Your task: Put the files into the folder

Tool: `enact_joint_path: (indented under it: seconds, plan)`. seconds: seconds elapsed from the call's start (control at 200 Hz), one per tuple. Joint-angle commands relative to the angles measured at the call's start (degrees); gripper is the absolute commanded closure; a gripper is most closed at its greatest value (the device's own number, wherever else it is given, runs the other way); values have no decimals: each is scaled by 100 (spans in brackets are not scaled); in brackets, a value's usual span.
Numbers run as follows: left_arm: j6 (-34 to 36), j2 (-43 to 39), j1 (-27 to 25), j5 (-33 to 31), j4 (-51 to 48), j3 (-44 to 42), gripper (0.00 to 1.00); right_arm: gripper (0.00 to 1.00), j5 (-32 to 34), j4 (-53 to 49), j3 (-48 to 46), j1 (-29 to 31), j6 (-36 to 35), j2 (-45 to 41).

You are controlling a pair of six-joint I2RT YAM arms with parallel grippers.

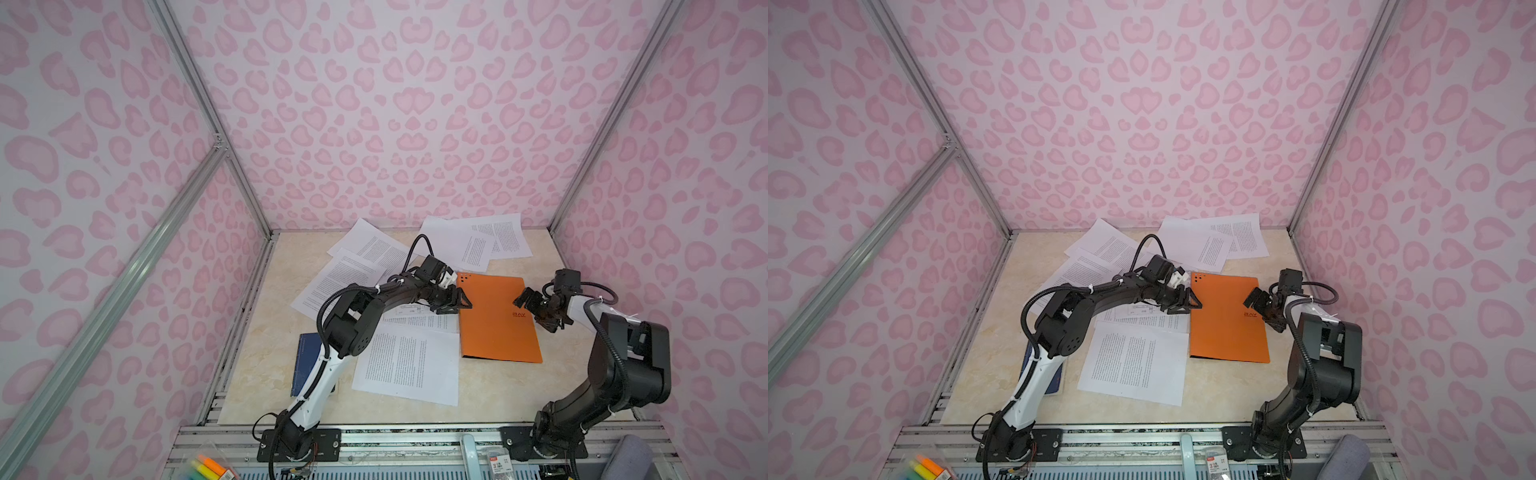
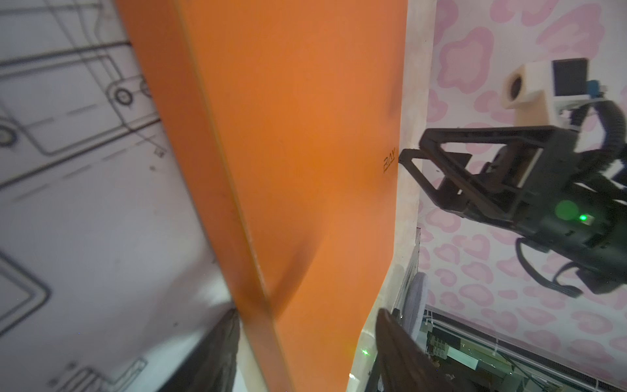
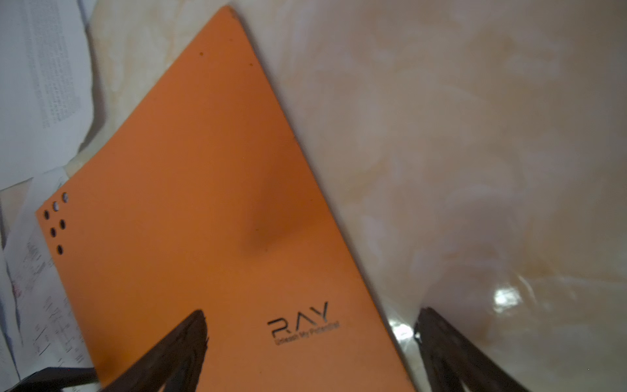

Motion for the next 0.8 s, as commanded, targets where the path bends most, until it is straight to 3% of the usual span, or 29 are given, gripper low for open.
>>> enact_joint_path:
  seconds: [0.0, 0.29, 0.8]
  plan:
    - [-21, 128, 5, -209, -115, 14, 34, 3, -248, 283, -10, 9, 2, 287]
    - [-99, 287, 4, -174, -119, 160, 35, 5, -722, 353, -8, 23, 262, 268]
    - [-135, 384, 4, -148, -115, 163, 35, 6, -1000, -192, 518, 220, 433, -371]
